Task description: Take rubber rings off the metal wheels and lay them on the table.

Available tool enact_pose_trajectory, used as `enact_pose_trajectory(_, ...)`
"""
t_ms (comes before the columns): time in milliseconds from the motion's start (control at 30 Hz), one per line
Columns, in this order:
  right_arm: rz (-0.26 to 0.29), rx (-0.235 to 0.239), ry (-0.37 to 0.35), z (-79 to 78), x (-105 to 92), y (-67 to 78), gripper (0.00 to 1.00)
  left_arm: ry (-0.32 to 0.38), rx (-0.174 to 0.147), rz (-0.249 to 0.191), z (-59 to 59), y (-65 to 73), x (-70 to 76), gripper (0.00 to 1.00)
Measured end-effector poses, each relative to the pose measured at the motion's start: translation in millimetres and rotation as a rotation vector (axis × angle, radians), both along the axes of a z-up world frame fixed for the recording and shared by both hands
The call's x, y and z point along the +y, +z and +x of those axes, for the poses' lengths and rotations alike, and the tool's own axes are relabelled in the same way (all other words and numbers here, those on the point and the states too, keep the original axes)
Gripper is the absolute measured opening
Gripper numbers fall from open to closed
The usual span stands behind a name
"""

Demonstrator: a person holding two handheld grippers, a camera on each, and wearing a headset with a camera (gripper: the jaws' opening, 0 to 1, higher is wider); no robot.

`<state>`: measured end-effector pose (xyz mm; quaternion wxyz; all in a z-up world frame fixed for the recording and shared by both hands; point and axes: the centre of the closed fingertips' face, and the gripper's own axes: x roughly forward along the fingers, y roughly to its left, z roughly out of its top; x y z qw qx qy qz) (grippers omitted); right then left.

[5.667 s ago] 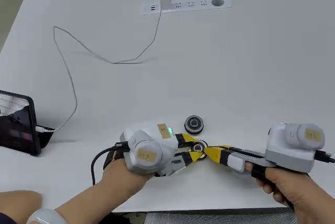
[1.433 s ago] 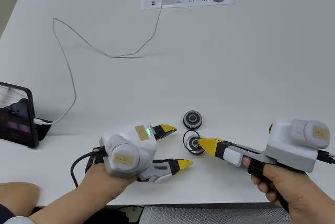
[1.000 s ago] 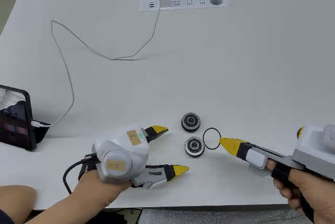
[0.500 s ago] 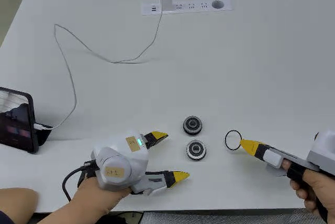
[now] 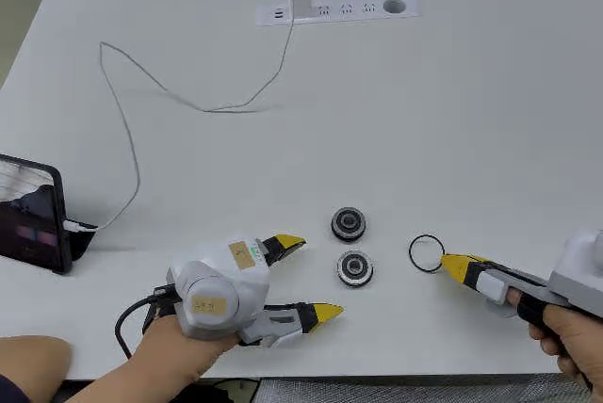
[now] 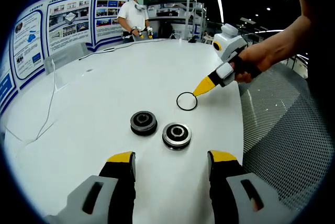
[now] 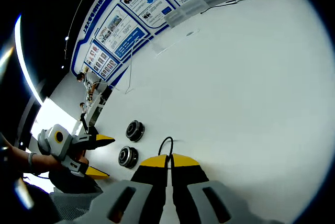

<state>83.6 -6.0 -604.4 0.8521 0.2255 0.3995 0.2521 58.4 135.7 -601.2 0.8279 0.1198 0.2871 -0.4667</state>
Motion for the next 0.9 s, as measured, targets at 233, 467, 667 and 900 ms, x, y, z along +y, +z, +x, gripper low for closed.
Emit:
enact_pose_trajectory(233,-0.033,-0.023,0.018,-0.5,-1.2,-0.6,0.09,0.001,0.002,-0.002,0.0,0.7,0.4,0.56)
enact_pose_trajectory(467,-0.071,-0.053,0.032,-1.9,-3.5,2.8,0.16,-0.001,0.0,-0.001,0.6,0.4,0.2,0.56)
enact_pose_trajectory(667,-0.056,-0.08,0.074,-3.9,8.1,10.6,0.18,-0.003,-0.002,-0.002,1.3,1.2,-1.0,0.55)
enact_pose_trajectory(900,-0.053,-0.096,0.149,-11.0,26.3,11.9,0.2,-0.005,-0.006,-0.007,3.5,3.6,-3.4,0.54)
